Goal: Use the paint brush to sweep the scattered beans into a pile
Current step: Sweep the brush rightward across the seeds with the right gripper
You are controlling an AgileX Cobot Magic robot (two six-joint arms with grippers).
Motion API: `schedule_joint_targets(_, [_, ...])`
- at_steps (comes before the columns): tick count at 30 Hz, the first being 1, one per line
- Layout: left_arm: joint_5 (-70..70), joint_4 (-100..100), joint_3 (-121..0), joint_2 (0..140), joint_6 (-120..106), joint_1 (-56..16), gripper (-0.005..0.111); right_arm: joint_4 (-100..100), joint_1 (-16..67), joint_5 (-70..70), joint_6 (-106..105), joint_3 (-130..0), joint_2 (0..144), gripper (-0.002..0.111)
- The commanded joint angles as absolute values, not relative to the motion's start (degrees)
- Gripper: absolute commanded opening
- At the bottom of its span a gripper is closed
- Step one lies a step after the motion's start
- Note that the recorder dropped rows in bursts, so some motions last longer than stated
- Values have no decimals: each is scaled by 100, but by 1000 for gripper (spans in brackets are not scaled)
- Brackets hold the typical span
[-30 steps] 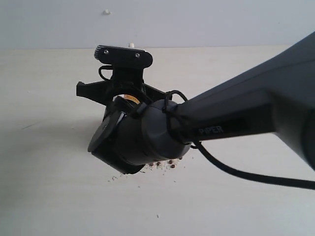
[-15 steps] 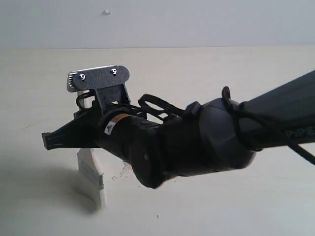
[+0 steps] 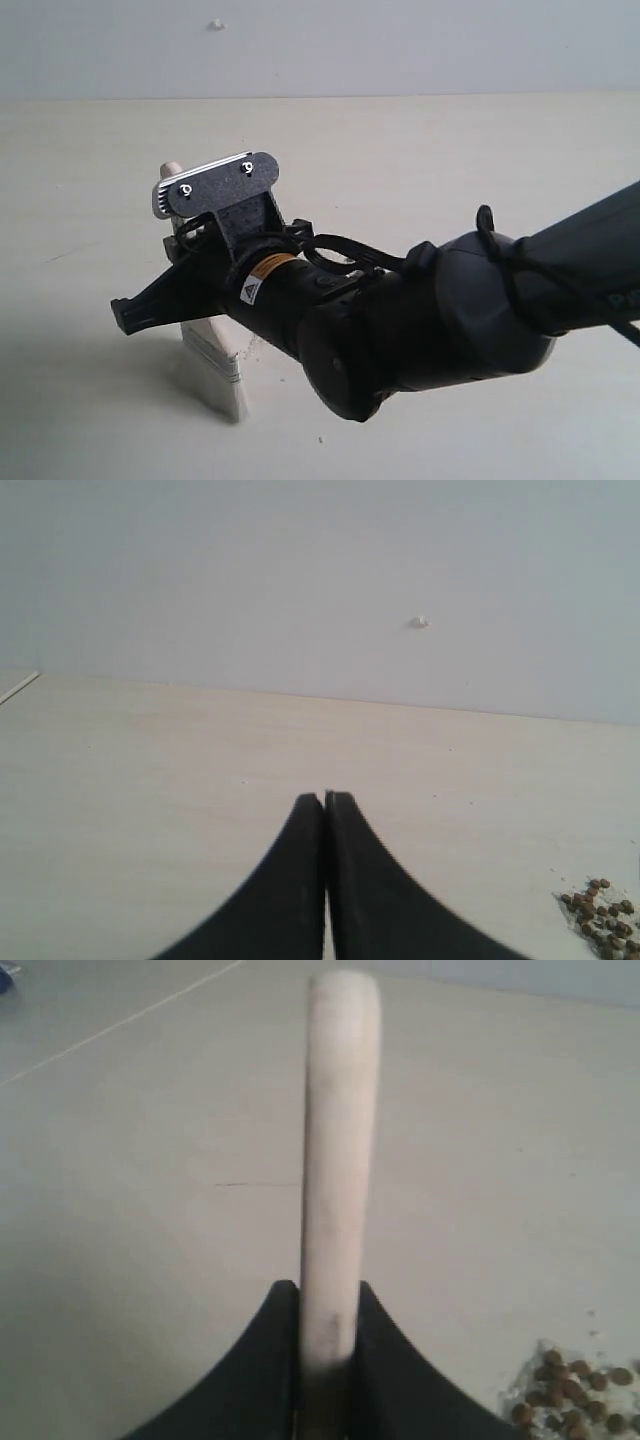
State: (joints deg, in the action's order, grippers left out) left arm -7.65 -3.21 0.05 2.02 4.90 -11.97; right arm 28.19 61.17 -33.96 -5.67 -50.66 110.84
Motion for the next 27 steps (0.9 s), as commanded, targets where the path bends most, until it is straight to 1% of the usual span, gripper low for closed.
schedule_joint_targets(1, [-762,-366,0,162,470,-1189,0,3174,5898,-3336,-1295,-5010,11068,0])
schedule_joint_targets(8, [-762,-366,0,162,470,-1189,0,2666,5377,-3424,-1284,-5010,11068,0])
schedule_joint_targets(15, [-762,-366,0,162,470,-1189,0,2322,5057,-3695,-1263,-5022,11068,0])
schedule_joint_targets(21, [-762,-366,0,162,470,-1189,0,2082,5021,-3729,-1151,-5061,10991,0])
schedule_joint_targets(27, [-762,-366,0,162,470,-1189,0,1909,5021,-3418,-534,-5059,10340,0])
